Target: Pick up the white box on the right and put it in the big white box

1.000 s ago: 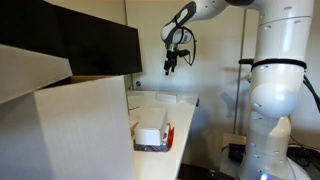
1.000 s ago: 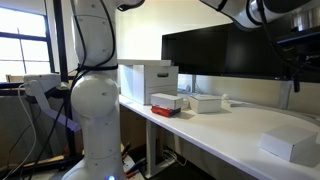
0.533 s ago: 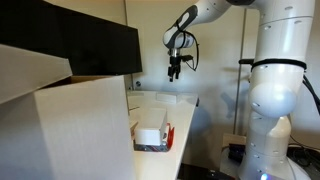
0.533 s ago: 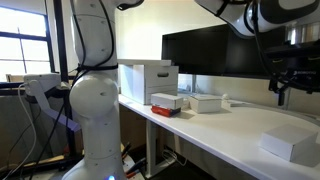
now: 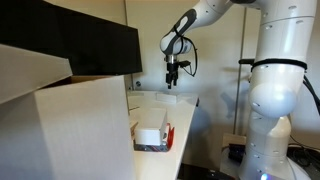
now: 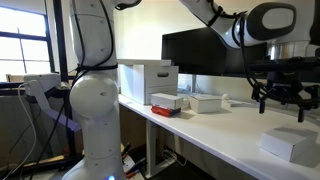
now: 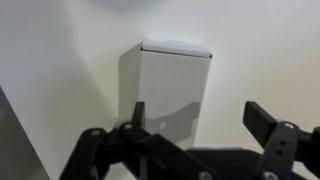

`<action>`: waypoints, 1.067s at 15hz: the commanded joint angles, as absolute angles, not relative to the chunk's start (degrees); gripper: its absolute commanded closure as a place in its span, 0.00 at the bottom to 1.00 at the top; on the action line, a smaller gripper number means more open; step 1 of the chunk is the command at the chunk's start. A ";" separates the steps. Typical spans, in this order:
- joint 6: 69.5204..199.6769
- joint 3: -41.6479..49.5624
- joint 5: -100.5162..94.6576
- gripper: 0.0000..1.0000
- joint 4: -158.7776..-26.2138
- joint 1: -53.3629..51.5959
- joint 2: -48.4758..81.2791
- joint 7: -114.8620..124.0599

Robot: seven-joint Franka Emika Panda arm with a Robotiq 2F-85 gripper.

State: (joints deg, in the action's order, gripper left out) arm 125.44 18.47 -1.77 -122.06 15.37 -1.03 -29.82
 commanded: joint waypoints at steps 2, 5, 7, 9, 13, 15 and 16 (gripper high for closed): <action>134.81 16.88 -7.30 0.00 -126.70 15.42 -2.96 -19.74; 137.58 16.49 -12.07 0.00 -127.10 15.60 -2.02 -11.51; 137.68 16.23 -14.65 0.00 -127.28 15.48 -1.69 -6.69; 137.54 16.05 -17.10 0.00 -127.58 15.43 -1.66 -3.39; 136.84 15.54 -20.21 0.00 -128.42 15.30 -1.70 1.45; 136.68 15.34 -21.38 0.00 -128.59 15.25 -1.55 3.44; 136.56 15.29 -21.53 0.00 -128.56 15.21 -1.44 4.15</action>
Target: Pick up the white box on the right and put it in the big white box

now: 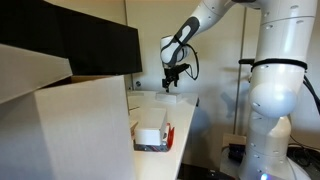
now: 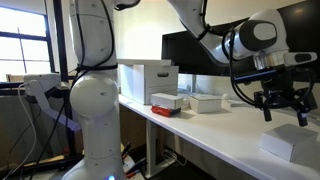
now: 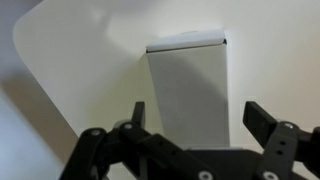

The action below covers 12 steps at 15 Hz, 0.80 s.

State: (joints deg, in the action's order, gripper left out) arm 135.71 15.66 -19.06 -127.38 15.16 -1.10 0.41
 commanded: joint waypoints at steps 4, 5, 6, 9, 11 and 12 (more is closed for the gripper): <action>136.91 16.14 -22.33 0.00 -129.12 15.84 -1.25 5.08; 136.54 16.42 -22.11 0.00 -129.08 15.99 -1.12 5.10; 136.41 16.73 -21.94 0.00 -129.08 16.17 -1.02 5.10; 134.89 16.60 -20.06 0.00 -128.44 15.84 -0.48 4.62; 134.59 16.61 -19.27 0.00 -128.37 15.75 -0.23 3.50; 134.29 16.61 -18.66 0.00 -128.32 15.73 -0.16 2.72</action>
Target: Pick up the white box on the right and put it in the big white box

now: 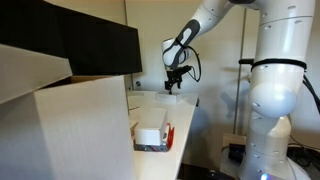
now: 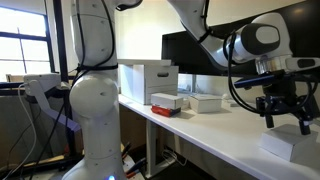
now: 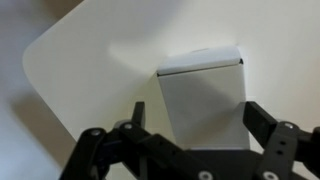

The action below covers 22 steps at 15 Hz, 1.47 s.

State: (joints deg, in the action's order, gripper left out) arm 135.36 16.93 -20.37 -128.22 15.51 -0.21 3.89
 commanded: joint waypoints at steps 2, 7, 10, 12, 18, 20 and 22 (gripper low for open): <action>132.80 16.55 -16.99 0.00 -128.03 15.66 -0.03 1.34; 129.56 16.46 -12.30 0.00 -127.67 15.66 0.08 -1.74; 129.87 16.48 -9.94 0.00 -127.78 15.70 0.09 -2.66; 129.95 16.49 -9.45 0.00 -127.78 15.70 0.09 -2.62; 129.79 16.56 -5.65 0.00 -127.72 15.78 0.13 -6.96; 130.64 16.61 -5.38 0.00 -127.82 15.83 0.23 -9.08; 132.17 16.63 -7.76 0.00 -128.06 15.86 0.27 -8.07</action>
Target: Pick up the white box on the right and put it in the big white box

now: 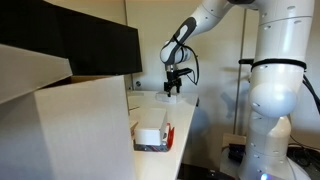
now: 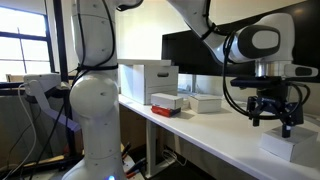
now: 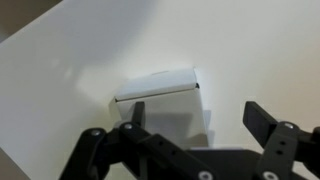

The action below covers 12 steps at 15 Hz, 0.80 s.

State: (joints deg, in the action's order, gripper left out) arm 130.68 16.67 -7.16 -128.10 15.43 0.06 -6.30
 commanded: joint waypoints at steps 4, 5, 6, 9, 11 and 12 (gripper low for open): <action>132.31 16.44 -7.42 0.00 -128.00 15.67 0.09 -6.53; 131.55 15.98 -6.20 0.00 -127.84 15.22 0.00 -7.18; 131.48 15.70 -5.95 0.00 -127.06 14.96 0.67 -6.85; 131.56 14.87 -5.69 0.00 -124.37 14.31 2.71 -6.23; 131.77 14.51 -5.62 0.00 -122.25 14.11 4.15 -6.02; 131.95 14.49 -5.81 0.00 -121.19 14.09 4.96 -5.97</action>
